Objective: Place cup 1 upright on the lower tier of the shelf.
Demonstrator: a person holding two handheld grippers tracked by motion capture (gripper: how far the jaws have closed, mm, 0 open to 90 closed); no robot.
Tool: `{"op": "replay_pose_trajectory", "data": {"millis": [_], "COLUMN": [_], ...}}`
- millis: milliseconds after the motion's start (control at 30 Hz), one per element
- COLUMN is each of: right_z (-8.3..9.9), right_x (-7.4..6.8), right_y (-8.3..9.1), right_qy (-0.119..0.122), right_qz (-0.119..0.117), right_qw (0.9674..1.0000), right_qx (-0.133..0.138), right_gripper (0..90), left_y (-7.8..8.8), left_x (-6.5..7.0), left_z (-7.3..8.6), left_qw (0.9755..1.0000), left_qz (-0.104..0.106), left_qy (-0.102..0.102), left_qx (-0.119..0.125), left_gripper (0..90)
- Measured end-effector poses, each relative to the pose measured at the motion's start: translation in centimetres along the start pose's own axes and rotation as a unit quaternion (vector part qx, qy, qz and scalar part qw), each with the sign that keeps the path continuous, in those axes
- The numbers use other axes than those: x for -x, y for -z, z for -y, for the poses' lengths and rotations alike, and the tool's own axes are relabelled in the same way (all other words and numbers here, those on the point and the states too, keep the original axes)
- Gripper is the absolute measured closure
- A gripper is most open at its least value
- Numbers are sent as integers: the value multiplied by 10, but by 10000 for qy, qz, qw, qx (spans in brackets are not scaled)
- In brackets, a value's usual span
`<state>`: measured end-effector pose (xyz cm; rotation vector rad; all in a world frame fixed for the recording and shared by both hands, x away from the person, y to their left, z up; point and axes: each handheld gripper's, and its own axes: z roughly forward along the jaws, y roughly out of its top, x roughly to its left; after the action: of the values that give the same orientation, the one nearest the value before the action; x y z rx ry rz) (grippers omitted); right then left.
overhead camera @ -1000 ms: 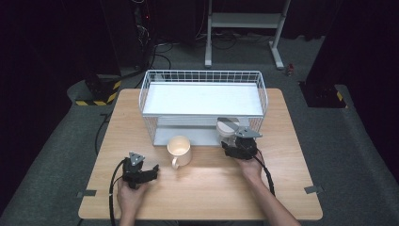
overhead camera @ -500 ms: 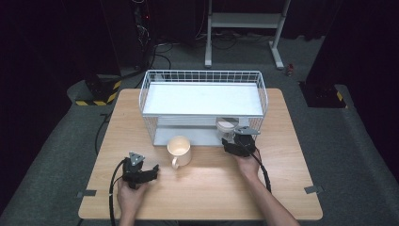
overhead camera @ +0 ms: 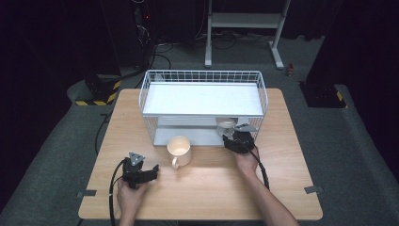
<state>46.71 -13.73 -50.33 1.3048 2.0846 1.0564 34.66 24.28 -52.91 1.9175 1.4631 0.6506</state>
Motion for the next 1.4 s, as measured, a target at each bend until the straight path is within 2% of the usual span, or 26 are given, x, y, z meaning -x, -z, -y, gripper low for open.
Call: {"op": "replay_pose_trajectory", "data": {"millis": [600,1100,1400], "right_z": [2,2,2], "right_x": [3,5,7], "right_y": [-8,-9,-9], "right_qy": [37,50,64], "right_qz": [173,143,136], "right_qw": [9998,9999,9999], "right_qx": [-42,-30,-28], "right_gripper": [517,598,616], "left_y": [0,0,0], "left_x": [0,0,0], "left_z": [0,0,0], "left_qw": [10000,10000,10000], "left_qz": [0,0,0], "left_qy": [0,1,2], "left_qx": [-1,-1,0], "left_gripper": [166,166,167]}}
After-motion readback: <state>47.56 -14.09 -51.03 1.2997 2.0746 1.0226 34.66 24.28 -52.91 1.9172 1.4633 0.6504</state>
